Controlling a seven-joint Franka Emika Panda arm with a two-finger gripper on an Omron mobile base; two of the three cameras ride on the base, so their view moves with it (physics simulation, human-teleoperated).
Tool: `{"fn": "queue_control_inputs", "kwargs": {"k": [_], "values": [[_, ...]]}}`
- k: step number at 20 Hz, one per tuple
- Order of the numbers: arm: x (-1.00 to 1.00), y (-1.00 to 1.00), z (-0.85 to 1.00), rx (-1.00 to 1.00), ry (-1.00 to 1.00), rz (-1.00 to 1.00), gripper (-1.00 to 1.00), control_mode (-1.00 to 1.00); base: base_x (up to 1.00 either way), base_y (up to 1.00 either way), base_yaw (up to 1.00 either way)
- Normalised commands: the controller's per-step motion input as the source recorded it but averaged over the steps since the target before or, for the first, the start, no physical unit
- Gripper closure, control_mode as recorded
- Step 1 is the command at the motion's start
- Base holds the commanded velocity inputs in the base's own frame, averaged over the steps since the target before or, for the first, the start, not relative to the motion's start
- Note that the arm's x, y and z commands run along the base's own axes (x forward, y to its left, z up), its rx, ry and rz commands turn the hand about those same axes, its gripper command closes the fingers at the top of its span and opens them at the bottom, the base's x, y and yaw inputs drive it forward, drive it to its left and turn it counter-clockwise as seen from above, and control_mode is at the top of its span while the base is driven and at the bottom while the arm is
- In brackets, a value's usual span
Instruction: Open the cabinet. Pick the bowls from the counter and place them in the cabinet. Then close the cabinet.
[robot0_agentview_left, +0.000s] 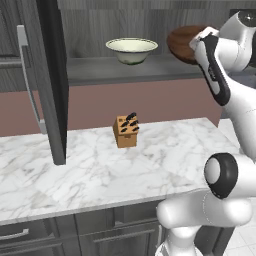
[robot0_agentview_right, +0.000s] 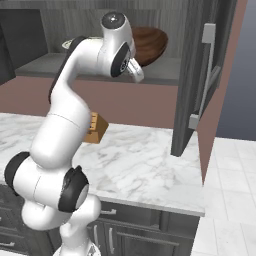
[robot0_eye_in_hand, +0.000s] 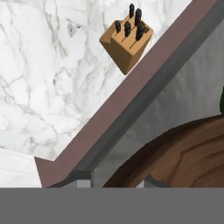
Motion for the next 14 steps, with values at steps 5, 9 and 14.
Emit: {"fn": "queue_control_inputs", "kwargs": {"k": [5, 9, 14], "values": [[0.38, -0.13, 0.04, 0.00, 0.14, 0.00, 1.00, -1.00, 0.00, 0.00, 0.00], [0.44, -0.02, -0.08, 0.00, 0.03, 0.00, 1.00, -1.00, 0.00, 0.00, 0.00], [0.44, -0.01, -0.42, 0.00, 0.00, 0.00, 1.00, -1.00, 0.00, 0.00, 0.00]]}}
